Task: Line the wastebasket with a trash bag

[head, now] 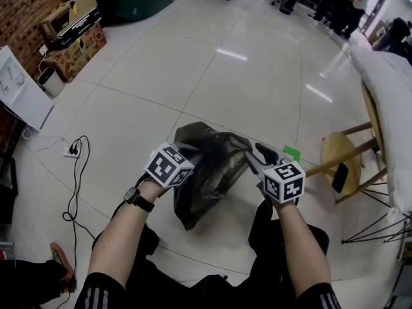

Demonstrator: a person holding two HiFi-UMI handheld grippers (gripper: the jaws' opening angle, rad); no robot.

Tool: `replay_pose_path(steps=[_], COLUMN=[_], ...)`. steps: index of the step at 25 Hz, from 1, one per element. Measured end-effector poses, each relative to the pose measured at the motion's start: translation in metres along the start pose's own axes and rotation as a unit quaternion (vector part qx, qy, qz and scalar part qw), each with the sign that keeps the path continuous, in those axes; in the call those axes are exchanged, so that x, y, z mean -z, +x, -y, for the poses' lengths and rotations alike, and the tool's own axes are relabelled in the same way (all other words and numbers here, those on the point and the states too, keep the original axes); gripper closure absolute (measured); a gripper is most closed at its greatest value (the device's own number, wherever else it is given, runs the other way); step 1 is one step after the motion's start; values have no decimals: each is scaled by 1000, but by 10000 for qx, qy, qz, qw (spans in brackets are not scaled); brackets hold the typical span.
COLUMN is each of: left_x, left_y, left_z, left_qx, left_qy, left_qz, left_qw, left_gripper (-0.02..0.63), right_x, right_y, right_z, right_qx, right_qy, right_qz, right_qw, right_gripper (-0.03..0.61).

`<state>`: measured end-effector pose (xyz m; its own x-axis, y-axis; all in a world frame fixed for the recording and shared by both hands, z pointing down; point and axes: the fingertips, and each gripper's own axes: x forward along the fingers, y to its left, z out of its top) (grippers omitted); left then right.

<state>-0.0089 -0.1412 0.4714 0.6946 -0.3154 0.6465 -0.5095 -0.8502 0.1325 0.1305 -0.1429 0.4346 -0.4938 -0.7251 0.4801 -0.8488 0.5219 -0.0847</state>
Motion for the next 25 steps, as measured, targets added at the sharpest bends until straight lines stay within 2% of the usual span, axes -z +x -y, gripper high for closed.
replay_pose_path(steps=[2,5,7,9,12,16,20,25], left_x=[3,2,-1,-2,0,-1,-1,-3], left_y=[0,-1,-2,-3,-3,-9,-20,-28], left_z=[-1,-2,-2,-3,-5,-8,-12,-28], left_qx=[25,67,92,98,82,29,148,30], left_qy=[-30,-82,-108,-131,-103,57,166,90], left_qz=[-35,5,67,110,97,79,105,177], left_qw=[10000,9999,9999,9998,9999,9999,9997,9998], left_gripper=[611,611,611,612,612,612,613,613], right_x=[-9,-39,-60,-63,-29,23,55,78], right_y=[-18,-55,-69,-60,-11,61,114,168], right_z=[1,-4,-31,-75,-123,-137,-137,-133], right_qx=[-116,-123,-354,-833,-1280,-1153,-1001,-902], right_qy=[291,524,406,291,208,46,-308,-770], right_qz=[101,595,902,905,389,-432,-936,-1420], right_qw=[9995,9968,9945,9920,9908,9924,9901,9827], right_gripper=[373,367,378,405,449,459,470,486])
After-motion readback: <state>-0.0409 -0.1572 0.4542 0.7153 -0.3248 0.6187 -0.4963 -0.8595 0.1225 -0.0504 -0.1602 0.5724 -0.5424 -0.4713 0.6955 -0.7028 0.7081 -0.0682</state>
